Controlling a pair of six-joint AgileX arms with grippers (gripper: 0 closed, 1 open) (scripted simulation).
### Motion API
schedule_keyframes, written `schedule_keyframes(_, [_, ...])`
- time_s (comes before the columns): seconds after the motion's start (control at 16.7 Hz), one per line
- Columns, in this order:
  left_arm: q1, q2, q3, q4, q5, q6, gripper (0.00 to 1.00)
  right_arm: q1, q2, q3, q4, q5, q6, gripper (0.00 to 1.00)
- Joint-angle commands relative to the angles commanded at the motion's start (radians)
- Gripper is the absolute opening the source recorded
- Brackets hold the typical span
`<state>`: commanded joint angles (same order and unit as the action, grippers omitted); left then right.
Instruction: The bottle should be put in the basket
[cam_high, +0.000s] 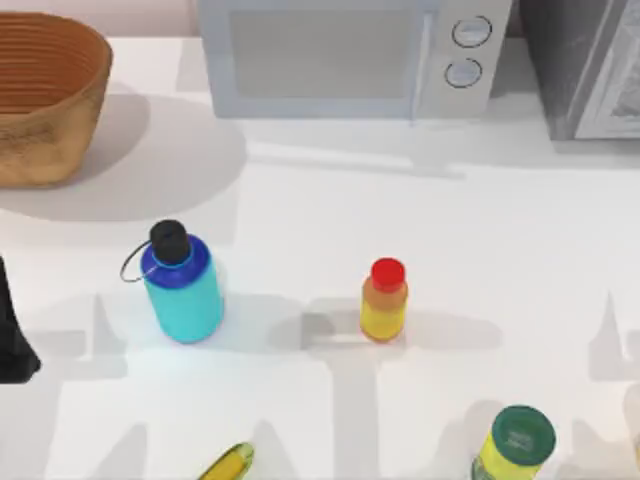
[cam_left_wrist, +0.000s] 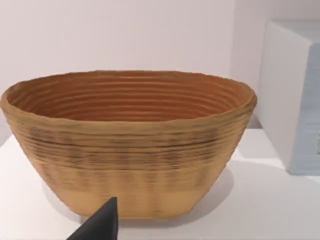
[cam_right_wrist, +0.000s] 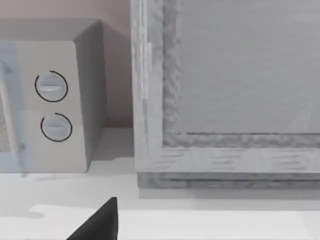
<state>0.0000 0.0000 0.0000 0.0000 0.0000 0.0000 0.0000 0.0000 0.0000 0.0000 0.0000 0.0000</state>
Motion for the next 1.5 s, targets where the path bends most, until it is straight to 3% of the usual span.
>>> schedule_keyframes(0.18, [-0.001,0.010,0.001,0.010,0.008,0.002,1.00,0.000,0.000,0.000,0.000,0.000,0.000,1.00])
schedule_keyframes(0.42, [0.002,0.158,0.008,0.145,0.100,0.027,1.00,0.000,0.000,0.000,0.000,0.000,0.000,1.00])
schedule_keyframes(1.2, [0.076,1.361,0.068,1.076,0.662,0.201,1.00,0.000,0.000,0.000,0.000,0.000,0.000,1.00])
schedule_keyframes(1.5, [0.094,1.739,0.084,1.354,0.832,0.252,1.00,0.000,0.000,0.000,0.000,0.000,0.000,1.00])
